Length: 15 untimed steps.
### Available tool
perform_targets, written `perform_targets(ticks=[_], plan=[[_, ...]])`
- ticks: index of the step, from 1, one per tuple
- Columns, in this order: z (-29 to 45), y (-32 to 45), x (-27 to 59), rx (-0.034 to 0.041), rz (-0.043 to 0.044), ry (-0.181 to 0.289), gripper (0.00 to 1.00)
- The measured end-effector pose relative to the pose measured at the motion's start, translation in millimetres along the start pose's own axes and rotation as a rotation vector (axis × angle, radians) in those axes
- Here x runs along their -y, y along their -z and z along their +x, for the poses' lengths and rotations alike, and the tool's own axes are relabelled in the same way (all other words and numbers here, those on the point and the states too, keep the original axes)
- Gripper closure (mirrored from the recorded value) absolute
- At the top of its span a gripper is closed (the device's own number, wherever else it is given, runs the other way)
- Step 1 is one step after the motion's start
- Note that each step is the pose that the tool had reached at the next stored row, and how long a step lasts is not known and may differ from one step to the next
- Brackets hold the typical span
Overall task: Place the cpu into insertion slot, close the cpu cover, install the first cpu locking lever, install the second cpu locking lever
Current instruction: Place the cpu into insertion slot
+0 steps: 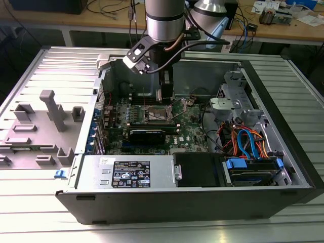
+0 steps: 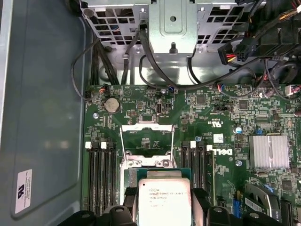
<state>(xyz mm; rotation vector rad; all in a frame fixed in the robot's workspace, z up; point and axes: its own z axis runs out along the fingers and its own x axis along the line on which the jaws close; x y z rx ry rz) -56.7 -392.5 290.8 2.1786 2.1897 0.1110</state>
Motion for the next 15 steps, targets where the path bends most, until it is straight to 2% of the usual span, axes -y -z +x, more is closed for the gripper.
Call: perform_targets(ticks=[5,15], plan=[[1.4,-2.1,1.8,-0.0005,0.0001,0.005,0.45],[1.7,-11.9,6.2,-0.0012,0.0002,0.010,0.45]])
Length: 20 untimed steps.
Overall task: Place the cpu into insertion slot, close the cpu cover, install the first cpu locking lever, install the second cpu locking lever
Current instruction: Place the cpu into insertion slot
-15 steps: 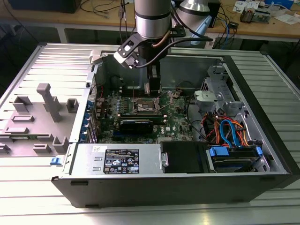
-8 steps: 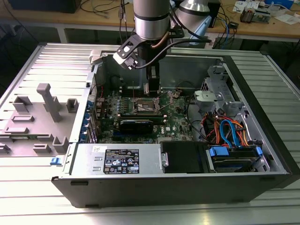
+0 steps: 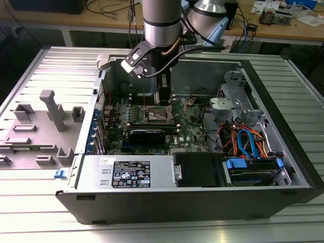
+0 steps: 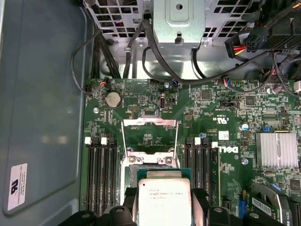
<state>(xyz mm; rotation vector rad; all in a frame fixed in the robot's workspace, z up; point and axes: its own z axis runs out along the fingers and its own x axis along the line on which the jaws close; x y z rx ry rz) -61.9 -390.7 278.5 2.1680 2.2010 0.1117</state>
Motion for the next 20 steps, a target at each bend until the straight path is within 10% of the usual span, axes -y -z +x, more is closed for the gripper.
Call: perform_targets(ticks=[20], plan=[[14.1,-35.1,9.9,-0.0012,0.0022,0.016,0.45]])
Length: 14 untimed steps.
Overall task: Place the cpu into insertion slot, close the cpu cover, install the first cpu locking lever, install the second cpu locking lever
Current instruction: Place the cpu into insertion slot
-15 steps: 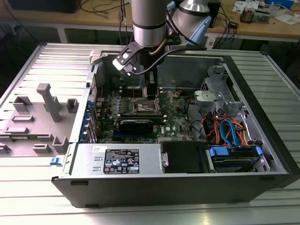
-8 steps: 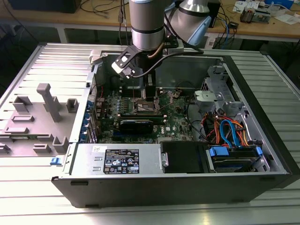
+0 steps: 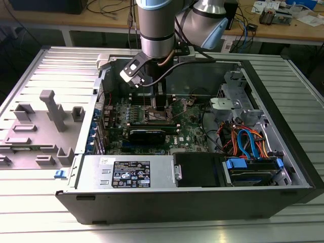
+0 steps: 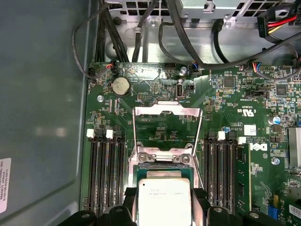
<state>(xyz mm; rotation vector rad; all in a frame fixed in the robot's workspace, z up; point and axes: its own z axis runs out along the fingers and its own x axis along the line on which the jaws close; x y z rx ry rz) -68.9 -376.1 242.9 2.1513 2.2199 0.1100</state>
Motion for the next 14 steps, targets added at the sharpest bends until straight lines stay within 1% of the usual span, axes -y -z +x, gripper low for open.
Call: perform_targets(ticks=[5,11,14], plan=[[0.0,-1.2,0.1,0.0000,0.0000,0.000,0.45],[-0.1,-5.4,0.5,0.0003,-0.0007,0.000,0.45],[-0.1,-6.1,0.5,0.0001,-0.0008,0.000,0.45]])
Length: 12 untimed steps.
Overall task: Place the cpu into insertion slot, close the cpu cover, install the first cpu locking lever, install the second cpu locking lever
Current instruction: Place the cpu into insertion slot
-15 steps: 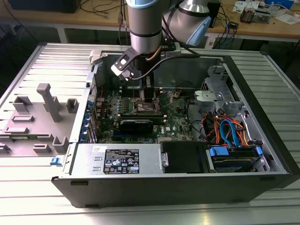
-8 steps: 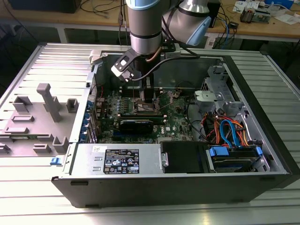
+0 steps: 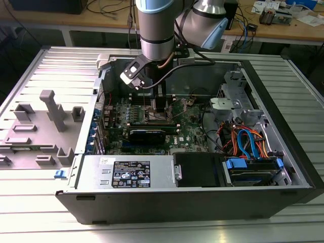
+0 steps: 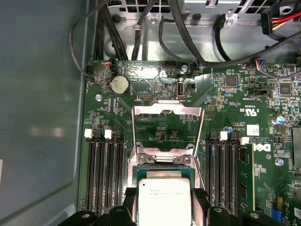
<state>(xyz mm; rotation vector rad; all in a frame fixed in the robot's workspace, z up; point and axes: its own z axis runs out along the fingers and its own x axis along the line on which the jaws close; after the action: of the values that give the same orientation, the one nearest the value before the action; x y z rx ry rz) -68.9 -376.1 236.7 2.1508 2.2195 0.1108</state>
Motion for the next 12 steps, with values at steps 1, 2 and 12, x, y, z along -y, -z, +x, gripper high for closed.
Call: perform_targets(ticks=[1,2,12], plan=[[0.0,-0.1,0.0,0.0000,0.0000,0.000,0.45],[0.0,-0.1,0.0,-0.0001,0.0000,0.000,0.45],[0.0,-3.6,0.5,-0.0001,-0.0001,0.000,0.45]])
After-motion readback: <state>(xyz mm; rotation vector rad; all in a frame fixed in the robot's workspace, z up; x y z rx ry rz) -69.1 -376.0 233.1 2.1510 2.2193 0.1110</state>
